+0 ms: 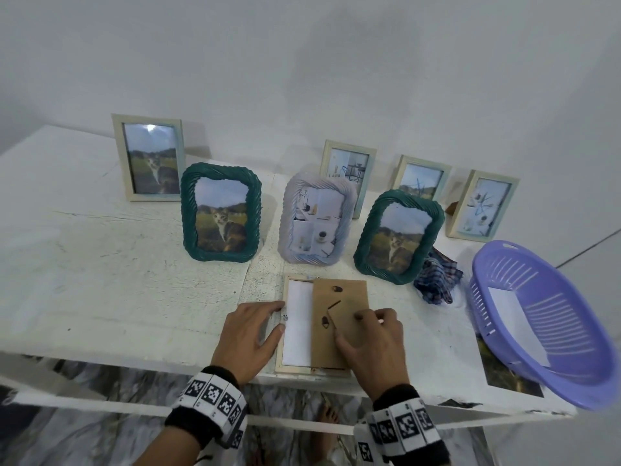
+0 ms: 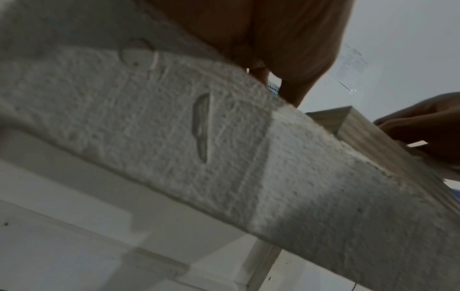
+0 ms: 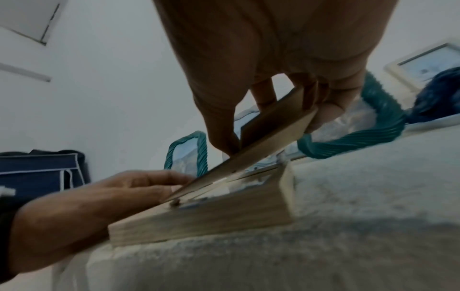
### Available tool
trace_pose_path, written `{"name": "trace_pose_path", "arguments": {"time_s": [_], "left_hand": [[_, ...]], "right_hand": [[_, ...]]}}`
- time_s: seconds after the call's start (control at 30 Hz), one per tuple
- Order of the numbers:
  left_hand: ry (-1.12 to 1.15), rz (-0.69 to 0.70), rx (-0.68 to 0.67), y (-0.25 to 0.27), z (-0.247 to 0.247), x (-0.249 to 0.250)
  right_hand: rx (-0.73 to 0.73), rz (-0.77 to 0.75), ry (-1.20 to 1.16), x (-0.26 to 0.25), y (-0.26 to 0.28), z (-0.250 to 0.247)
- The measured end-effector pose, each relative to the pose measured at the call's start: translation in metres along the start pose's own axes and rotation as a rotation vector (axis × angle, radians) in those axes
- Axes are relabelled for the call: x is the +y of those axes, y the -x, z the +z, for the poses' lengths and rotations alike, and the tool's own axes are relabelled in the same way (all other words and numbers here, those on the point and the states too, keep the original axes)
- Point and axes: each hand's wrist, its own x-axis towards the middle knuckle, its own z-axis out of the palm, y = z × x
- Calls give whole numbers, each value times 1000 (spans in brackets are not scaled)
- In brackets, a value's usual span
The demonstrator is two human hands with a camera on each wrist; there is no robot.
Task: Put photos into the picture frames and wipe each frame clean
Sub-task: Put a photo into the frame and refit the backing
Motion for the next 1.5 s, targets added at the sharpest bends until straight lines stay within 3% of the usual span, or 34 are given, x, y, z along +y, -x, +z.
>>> {"name": "trace_pose_path", "arguments": {"time_s": [0.37,0.6,0.87,1.3,1.5], "left_hand": [[-2,-8,-14,-3,-3,1],[-8,-11,-20,-3,-3,2],[1,-29,-26,-2,-3,2],[-48,2,-60,-7,-2,4],[-57,-47,-58,-10,-1,9]], "right_hand": [[-62,-93,248,-25,-2,25],[-187,-115,-242,17,-20,14],[-374,-183,-357,43,-41,-1],[-290,-141,-246,29,-47,12],[-349,-172,-133,23,-55,5]]}}
